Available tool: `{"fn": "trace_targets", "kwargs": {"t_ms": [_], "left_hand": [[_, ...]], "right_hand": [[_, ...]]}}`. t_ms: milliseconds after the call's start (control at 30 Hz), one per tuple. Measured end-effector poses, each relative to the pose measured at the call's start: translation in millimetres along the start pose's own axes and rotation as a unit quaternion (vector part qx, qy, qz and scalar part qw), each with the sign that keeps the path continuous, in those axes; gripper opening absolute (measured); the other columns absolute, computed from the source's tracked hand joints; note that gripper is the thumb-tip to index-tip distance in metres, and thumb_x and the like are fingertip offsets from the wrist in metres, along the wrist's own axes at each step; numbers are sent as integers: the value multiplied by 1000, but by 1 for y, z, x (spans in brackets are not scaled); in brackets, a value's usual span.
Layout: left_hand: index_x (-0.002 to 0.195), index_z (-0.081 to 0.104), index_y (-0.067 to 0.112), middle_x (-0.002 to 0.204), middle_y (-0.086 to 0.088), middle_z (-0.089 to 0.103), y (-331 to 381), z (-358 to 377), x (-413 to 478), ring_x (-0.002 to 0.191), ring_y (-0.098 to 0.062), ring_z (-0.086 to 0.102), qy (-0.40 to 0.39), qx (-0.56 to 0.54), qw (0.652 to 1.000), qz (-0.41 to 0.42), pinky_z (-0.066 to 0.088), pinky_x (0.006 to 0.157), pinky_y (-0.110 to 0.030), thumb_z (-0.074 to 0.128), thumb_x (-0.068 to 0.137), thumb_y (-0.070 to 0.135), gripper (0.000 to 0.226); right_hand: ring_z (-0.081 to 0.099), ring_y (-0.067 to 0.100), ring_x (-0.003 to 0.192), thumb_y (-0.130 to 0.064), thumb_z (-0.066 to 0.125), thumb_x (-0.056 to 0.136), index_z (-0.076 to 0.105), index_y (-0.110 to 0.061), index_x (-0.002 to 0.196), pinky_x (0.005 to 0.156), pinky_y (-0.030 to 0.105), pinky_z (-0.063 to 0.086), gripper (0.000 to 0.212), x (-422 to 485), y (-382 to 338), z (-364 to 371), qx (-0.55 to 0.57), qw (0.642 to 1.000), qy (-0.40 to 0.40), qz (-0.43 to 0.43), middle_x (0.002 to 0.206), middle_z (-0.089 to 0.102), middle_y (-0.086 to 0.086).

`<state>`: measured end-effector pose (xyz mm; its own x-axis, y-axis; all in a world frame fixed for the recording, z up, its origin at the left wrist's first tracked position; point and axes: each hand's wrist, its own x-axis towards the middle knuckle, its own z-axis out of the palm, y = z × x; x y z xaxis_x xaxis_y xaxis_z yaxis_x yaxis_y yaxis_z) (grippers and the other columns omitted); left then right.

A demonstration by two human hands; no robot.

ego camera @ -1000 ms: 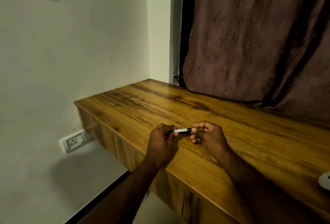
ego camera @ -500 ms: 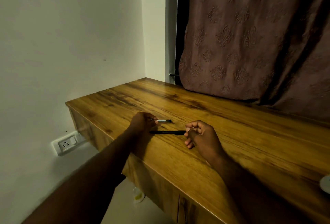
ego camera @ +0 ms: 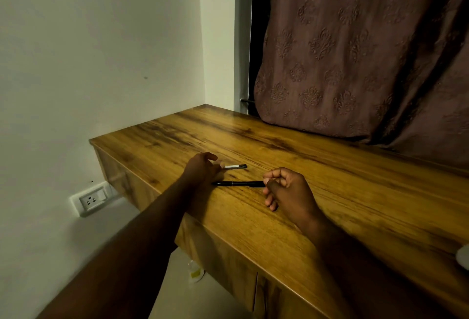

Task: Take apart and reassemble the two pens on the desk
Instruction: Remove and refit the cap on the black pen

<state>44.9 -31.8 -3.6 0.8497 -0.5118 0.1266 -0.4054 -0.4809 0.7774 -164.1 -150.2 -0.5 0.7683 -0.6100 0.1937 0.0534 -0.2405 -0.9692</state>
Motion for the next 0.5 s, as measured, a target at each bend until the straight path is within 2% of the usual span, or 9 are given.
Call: {"fn": "trace_targets", "kwargs": {"t_ms": [100,200,267,333,400,433,500], "left_hand": [[104,68,6,94,-11,71,-3,-1,-16,86,-23,66,87,-56,994,21,47,70,-27,62,91,24,23],[93,69,4,83,-10,68,2,-7,-36,78,-19,61,182,-101,976,58,40,69,-26,59,93,19,18],[86,68,7,76,-6,65,6,-9,-51,72,-15,58,212,-101,968,86,40,66,-24,60,92,18,15],[81,67,11,71,-2,64,10,-7,-63,67,-13,58,198,-78,968,131,42,62,-24,61,91,18,13],[84,67,14,76,-1,64,12,-1,-73,72,-15,58,153,4,969,194,45,64,-28,63,88,23,10],[86,67,16,80,0,63,14,3,-79,77,-15,56,127,62,962,233,45,66,-30,62,87,27,12],[93,67,20,91,0,62,18,11,-84,87,-18,53,92,188,927,311,45,73,-34,58,83,36,21]], "right_hand": [[56,18,47,-5,57,93,64,-6,94,42,27,44,7,0,0,-1,-7,1000,0,1,72,66,11],[54,16,44,-6,59,92,65,-5,91,40,26,41,7,-1,-1,-1,-17,1000,-2,-5,72,66,12],[51,15,42,-8,61,91,66,-5,90,38,23,38,6,-3,-3,-1,-13,1000,-3,-10,72,66,11],[48,14,40,-14,64,90,66,-5,86,37,22,36,10,-6,-6,-2,-6,1000,8,-18,69,66,8],[46,14,40,-23,67,89,63,-4,77,39,22,35,23,-7,-9,-5,-1,998,47,-30,63,64,7],[45,14,40,-27,67,88,61,-4,72,41,23,36,29,-6,-11,-9,-4,996,79,-38,61,62,8],[48,16,46,-33,63,90,60,-5,67,47,25,40,36,0,-9,-21,-19,985,161,-54,60,61,9]]}}
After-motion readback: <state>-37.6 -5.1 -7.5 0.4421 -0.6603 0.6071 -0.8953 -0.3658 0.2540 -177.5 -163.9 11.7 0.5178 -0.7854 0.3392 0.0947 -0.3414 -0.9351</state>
